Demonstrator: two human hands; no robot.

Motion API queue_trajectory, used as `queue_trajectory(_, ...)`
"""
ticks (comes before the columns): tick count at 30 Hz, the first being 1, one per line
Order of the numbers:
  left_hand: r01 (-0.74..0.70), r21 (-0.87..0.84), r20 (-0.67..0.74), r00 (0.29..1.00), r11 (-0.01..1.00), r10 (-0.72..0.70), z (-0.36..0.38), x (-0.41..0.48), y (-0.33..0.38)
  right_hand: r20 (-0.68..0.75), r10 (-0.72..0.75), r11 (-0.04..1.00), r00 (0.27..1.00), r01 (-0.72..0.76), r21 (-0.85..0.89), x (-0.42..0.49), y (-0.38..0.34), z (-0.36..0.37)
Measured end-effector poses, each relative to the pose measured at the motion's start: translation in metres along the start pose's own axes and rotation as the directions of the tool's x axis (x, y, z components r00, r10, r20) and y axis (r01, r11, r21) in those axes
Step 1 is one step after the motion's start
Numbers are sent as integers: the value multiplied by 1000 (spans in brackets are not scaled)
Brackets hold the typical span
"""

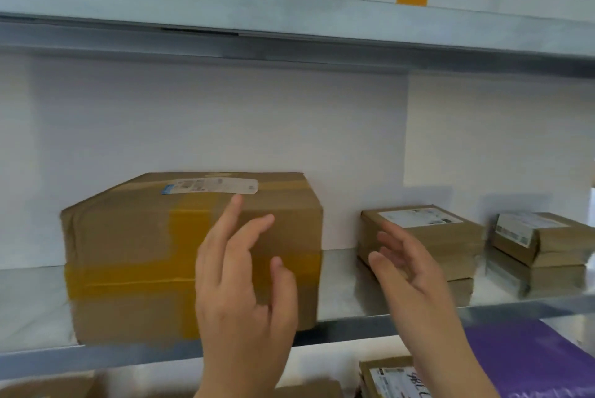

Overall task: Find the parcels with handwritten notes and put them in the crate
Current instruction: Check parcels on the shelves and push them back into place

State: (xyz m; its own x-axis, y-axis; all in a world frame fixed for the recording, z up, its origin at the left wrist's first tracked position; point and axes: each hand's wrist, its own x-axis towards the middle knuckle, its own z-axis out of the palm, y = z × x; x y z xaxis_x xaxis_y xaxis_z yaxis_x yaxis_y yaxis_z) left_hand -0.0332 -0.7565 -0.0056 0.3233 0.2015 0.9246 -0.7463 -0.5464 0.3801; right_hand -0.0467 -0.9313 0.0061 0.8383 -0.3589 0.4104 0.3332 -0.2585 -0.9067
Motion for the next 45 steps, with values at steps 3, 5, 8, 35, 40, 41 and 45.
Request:
queue_trajectory(3,-37,-47,33,999,998,38,38,-8,30,-46,-30,999,998,29,-36,18,17,-36)
queue_trajectory(5,-30,-73,62,997,997,35,67,-15,50,-59,-24,998,998,21,-52,30,26,-65)
queue_trajectory(8,34,-100,136,991,994,-20,108,-26,72,-78,-18,999,997,14,-43,46,39,-106)
queue_trajectory(35,758,-234,343,651,609,-677,190,-30,79,-44,190,929,981,-166,331,99,73,-150)
queue_trajectory(40,570,-422,153,811,705,-564,180,-46,75,-193,-6,917,981,83,391,81,75,-145)
queue_trajectory(41,543,-445,126,826,713,-550,179,-48,74,-208,-27,910,978,110,400,79,76,-144)
queue_trajectory(45,520,-482,91,830,705,-550,174,-47,71,-230,-60,893,971,155,422,77,76,-139)
